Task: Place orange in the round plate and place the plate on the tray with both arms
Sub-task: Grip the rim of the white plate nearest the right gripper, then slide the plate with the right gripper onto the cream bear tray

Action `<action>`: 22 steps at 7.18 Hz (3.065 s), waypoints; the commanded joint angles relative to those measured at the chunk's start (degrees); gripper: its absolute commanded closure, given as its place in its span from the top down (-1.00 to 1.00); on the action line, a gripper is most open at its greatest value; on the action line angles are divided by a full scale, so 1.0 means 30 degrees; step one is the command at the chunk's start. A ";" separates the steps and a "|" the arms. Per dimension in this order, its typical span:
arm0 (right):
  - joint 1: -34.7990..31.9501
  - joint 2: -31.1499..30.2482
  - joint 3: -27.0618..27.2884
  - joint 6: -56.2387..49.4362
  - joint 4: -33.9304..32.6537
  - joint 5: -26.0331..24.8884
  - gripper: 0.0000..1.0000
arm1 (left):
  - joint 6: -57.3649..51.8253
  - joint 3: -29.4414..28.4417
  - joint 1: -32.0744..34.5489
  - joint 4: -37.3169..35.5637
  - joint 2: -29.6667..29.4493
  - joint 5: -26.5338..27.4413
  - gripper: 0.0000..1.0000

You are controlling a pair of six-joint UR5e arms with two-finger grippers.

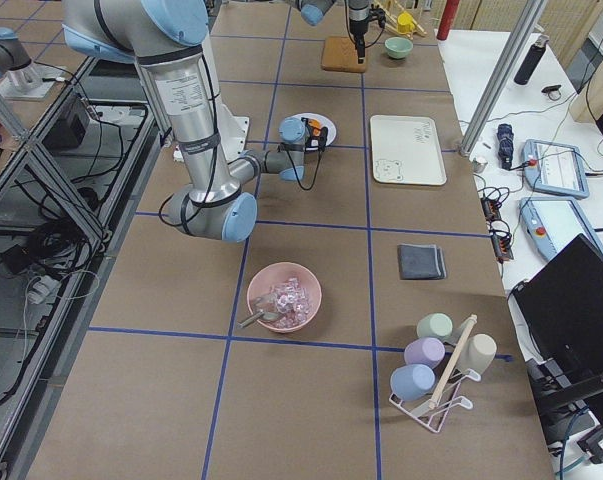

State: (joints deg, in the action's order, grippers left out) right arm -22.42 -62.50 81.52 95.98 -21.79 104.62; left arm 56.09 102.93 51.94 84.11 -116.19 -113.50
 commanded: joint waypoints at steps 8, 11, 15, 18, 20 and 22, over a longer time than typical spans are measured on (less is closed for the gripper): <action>-0.0378 0.0703 0.0307 0.1026 0.0116 -0.0099 -0.82 | -0.0006 0.0055 0.0291 0.0000 -0.0001 0.0010 0.98; -0.0934 0.0881 0.1008 0.1055 0.0117 -0.0186 -1.00 | -0.0270 0.0055 0.0468 -0.0029 -0.0001 0.0010 0.98; -0.4354 0.1722 0.1011 0.0938 -0.2239 -0.0187 -1.00 | -0.3023 -0.0003 0.1815 -0.1347 0.0028 -0.0078 0.98; -0.6234 0.4068 -0.0765 0.1547 -0.6680 -0.0157 -1.00 | -0.3636 -0.0383 0.2167 -0.1377 0.0057 -0.0078 0.98; -0.6618 0.5650 -0.3549 0.4063 -0.6651 -0.0245 -1.00 | -0.3668 -0.0443 0.2255 -0.1377 0.0087 -0.0019 0.98; -0.6708 0.6967 -0.5542 0.5359 -0.6593 -0.0274 -1.00 | -0.3668 -0.0560 0.2255 -0.1377 0.0058 0.0010 0.98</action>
State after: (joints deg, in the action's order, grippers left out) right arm -42.35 -44.08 68.72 110.09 -41.65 103.84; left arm 45.11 101.41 58.68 79.98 -115.95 -113.51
